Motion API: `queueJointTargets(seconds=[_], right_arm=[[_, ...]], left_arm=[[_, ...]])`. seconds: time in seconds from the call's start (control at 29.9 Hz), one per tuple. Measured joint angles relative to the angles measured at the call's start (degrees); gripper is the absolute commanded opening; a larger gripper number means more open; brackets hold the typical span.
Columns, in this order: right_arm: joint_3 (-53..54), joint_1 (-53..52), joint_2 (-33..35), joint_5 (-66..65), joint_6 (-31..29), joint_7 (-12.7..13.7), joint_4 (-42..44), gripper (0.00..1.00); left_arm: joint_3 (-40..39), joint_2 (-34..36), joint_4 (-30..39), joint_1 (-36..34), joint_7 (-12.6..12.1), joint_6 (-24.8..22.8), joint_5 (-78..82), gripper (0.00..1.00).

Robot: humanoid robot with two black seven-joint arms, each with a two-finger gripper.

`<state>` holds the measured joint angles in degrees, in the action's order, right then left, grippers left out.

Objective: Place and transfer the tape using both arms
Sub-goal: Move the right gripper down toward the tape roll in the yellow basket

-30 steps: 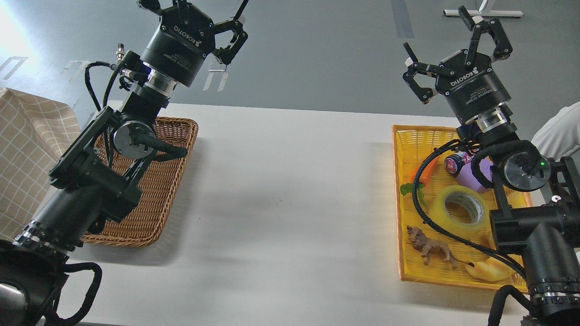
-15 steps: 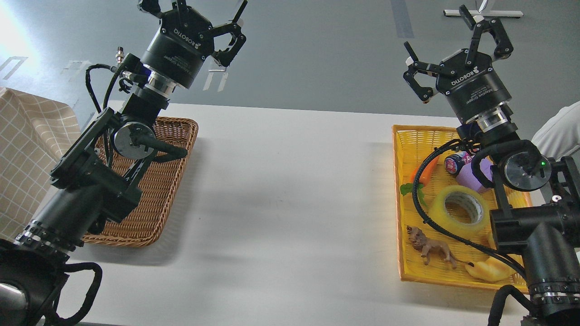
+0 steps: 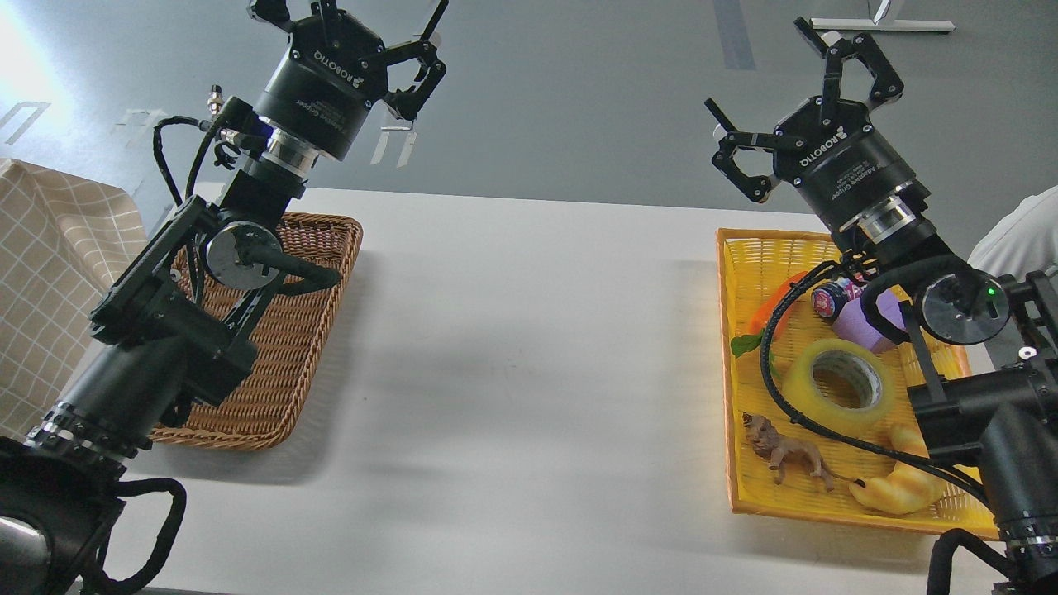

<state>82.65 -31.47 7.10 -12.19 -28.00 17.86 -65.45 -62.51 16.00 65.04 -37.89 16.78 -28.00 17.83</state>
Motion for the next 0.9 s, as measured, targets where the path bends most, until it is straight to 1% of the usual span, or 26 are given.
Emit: queueJointTargets(seconds=[0.13,0.3,0.37,0.7,0.8,0.9], right_arm=[[-3.7,0.6,7.3,-3.7,0.0,0.0,-2.0,1.00],[-5.3,2.2,13.3,-9.5,0.0,0.0,-4.3,1.00],[-5.4,4.1,15.9,-12.6,0.0,0.0,-6.5,1.00],[-5.4,11.5,24.7,-29.8,0.0,0.0,-16.4,1.00],[-5.4,14.3,27.4,-34.3,0.0,0.0,-18.4,1.00],[-5.4,16.9,28.6,-37.9,0.0,0.0,-19.4,1.00]], left_arm=[[0.0,-0.1,0.1,0.1,0.0,0.0,0.0,0.98],[0.0,-0.1,0.1,0.1,-0.1,0.0,0.0,0.98],[0.0,-0.1,0.1,0.1,-0.1,0.0,0.0,0.98],[0.0,-0.2,0.1,0.2,-0.1,0.0,-0.1,0.98],[-0.1,-0.2,0.1,0.1,-0.1,0.0,-0.1,0.98],[-0.1,-0.2,0.1,0.1,-0.1,0.0,-0.1,0.98]])
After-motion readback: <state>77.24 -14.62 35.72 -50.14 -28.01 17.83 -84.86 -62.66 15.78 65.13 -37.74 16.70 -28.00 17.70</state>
